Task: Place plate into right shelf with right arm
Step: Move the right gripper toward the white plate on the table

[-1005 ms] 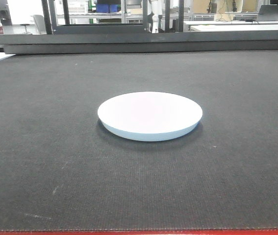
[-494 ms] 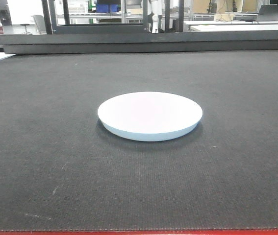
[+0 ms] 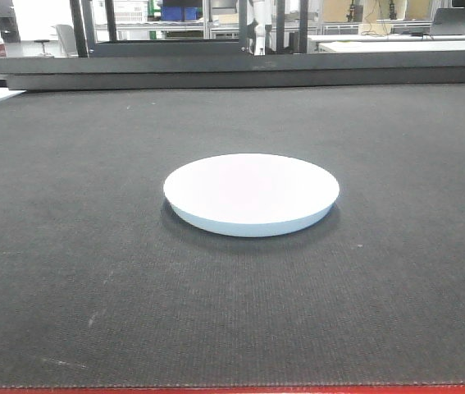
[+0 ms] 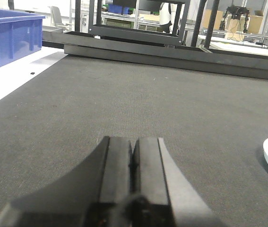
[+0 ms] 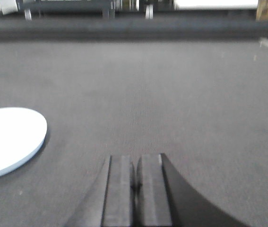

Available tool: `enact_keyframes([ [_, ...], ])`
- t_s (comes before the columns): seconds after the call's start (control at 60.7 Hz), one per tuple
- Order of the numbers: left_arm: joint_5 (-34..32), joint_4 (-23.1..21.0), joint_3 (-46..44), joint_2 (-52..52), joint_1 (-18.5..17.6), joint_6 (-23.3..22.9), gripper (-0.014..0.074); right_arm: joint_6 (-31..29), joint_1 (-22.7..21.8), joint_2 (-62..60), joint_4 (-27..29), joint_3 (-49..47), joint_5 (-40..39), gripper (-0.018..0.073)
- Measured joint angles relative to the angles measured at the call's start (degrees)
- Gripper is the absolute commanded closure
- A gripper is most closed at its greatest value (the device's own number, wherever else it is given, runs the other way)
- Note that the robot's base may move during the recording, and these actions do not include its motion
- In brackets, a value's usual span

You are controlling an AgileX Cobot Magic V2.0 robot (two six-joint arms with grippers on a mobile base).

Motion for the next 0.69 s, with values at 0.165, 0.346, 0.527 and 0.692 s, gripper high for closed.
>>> enact_keyframes([
  [0.165, 0.00, 0.00, 0.00, 0.00, 0.00, 0.00, 0.0643, 0.13, 0.00, 13.65, 0.00, -8.43, 6.35, -0.0007],
  [0.346, 0.00, 0.00, 0.00, 0.00, 0.00, 0.00, 0.0643, 0.39, 2.96, 28.75, 0.00, -17.39, 8.82, -0.0008],
  [0.527, 0.00, 0.00, 0.00, 0.00, 0.00, 0.00, 0.0643, 4.20, 9.77, 44.97, -2.87, -31.03, 12.03, -0.0008],
  [0.692, 0.00, 0.00, 0.00, 0.00, 0.00, 0.00, 0.0643, 11.88, 15.53, 59.08, -8.33, -43.30, 16.39, -0.0008],
])
